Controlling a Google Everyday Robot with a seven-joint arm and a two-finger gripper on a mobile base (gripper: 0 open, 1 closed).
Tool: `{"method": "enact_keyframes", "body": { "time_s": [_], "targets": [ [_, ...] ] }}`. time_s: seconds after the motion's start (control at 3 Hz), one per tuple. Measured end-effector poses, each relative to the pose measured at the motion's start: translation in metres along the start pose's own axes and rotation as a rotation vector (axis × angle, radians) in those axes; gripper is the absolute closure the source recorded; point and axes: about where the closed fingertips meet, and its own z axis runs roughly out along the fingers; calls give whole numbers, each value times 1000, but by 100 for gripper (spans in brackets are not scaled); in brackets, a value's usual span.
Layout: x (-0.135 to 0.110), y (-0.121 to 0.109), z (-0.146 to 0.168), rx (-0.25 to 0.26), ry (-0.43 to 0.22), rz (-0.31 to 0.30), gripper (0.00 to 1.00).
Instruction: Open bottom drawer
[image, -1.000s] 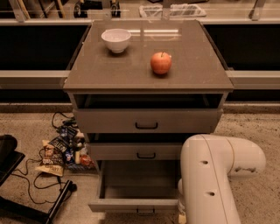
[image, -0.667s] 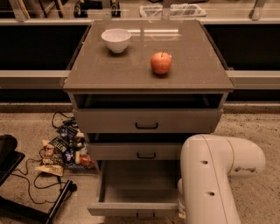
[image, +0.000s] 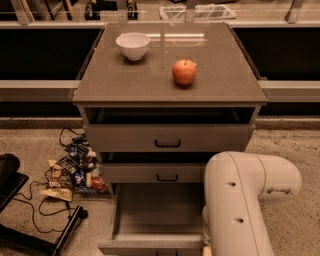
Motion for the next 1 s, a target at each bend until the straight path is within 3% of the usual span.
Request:
{"method": "enact_keyframes", "body": {
  "time_s": [0.33, 1.0],
  "targets": [
    [0, 0, 0, 0, 0, 0, 0],
    [6, 61, 13, -124, -1, 107, 41]
  ]
}}
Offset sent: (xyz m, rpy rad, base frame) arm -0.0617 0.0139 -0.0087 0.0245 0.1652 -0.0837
